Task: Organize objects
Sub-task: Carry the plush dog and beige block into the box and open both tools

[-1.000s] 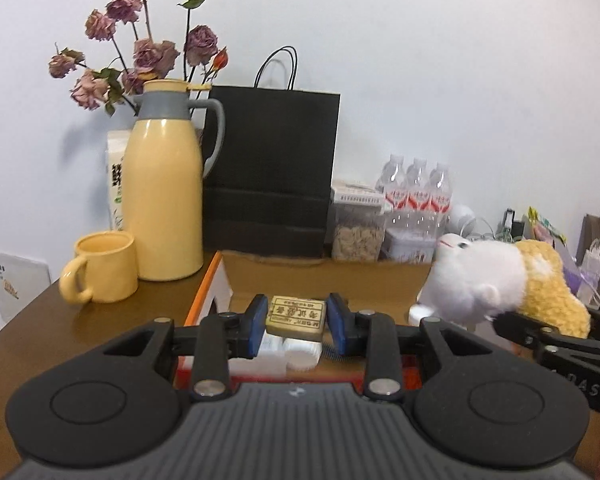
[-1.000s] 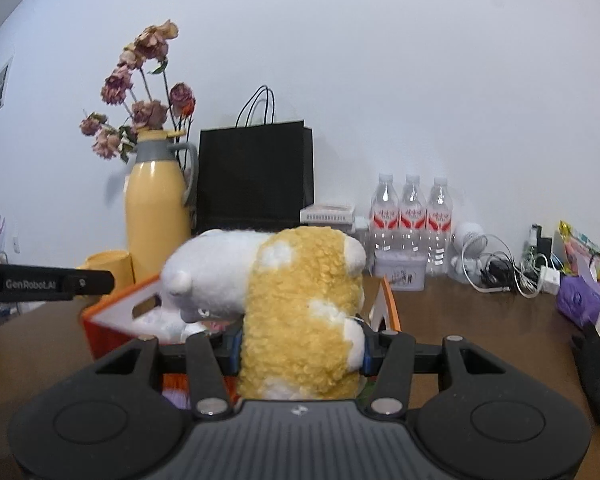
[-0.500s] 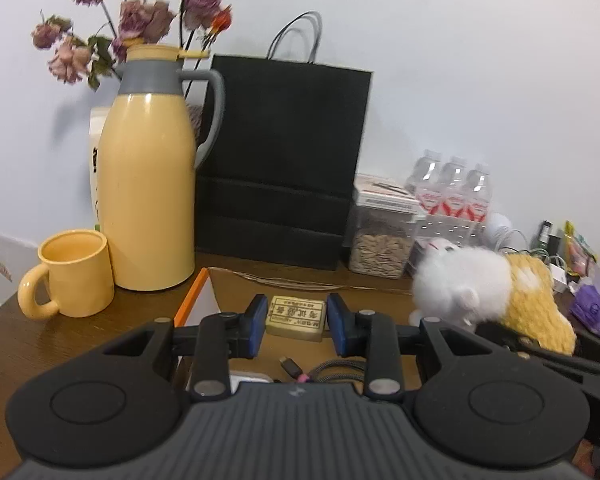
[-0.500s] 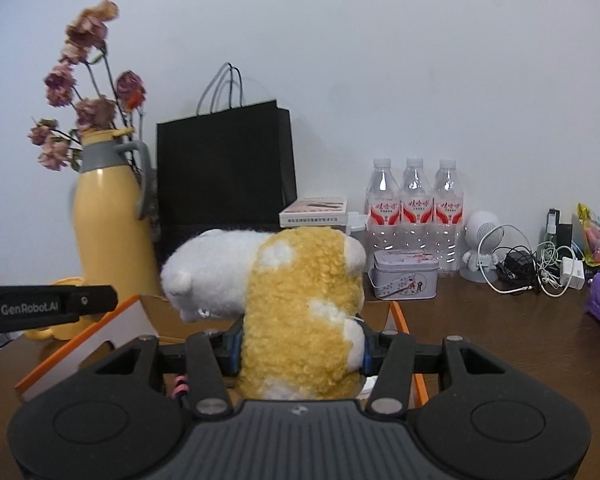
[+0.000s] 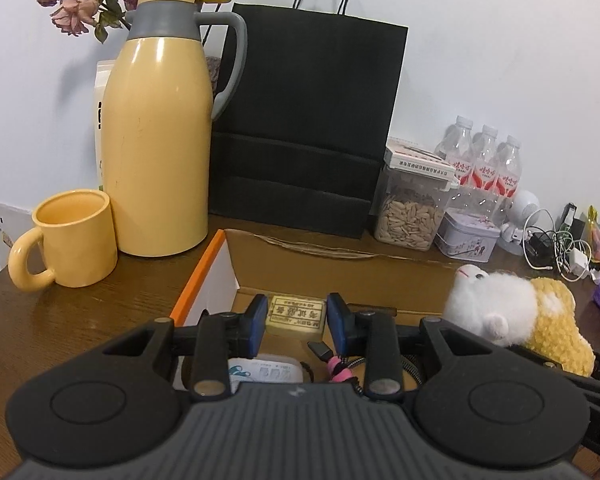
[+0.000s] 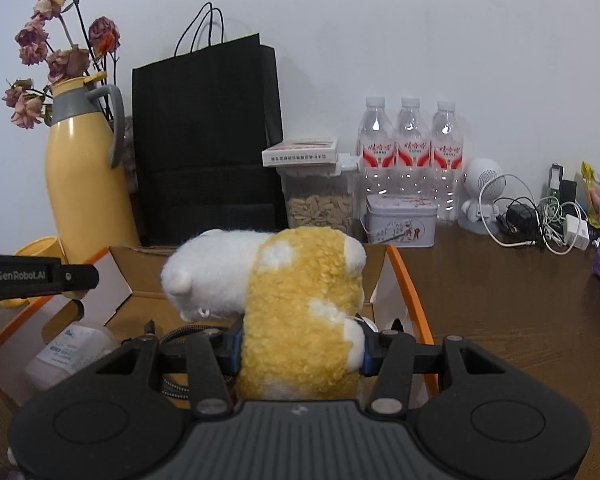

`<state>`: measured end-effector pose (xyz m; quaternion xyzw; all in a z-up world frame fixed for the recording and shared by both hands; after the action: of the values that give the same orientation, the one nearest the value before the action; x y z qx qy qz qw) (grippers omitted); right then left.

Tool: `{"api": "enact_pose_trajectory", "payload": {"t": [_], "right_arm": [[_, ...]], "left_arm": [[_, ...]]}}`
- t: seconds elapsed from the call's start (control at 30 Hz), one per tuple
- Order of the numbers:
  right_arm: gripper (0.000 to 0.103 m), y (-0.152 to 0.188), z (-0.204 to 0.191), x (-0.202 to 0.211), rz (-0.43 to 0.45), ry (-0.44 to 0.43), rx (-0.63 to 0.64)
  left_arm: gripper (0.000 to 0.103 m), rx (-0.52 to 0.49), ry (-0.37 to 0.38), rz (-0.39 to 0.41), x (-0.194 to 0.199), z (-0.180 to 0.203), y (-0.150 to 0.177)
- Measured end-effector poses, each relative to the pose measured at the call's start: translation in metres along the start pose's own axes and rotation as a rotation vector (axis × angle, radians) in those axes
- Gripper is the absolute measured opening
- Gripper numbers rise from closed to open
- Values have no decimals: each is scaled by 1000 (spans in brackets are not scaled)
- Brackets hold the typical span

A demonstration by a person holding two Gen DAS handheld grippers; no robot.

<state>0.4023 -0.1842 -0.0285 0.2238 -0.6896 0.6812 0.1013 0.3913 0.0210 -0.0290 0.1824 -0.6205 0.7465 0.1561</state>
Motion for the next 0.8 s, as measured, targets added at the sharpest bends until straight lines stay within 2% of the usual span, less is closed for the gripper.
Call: {"api": "enact_pose_trajectory", "payload": {"t": [0.8], "right_arm": [[48, 4, -1, 1, -15, 4, 8]], "left_arm": [[33, -25, -12, -9, -4, 3, 4]]}}
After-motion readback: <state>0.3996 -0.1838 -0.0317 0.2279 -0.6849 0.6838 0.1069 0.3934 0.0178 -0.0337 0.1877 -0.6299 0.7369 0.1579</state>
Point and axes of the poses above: each gripper's, at about its wrist camera, not at the fingertips, and x roughly against the way its jaws point, z to its right, y to its underside, the point moved 6 cm from there along -x, roughly the way its jaws point, and after that the axes turned 3 degrees about y, right-handed, at the moved point
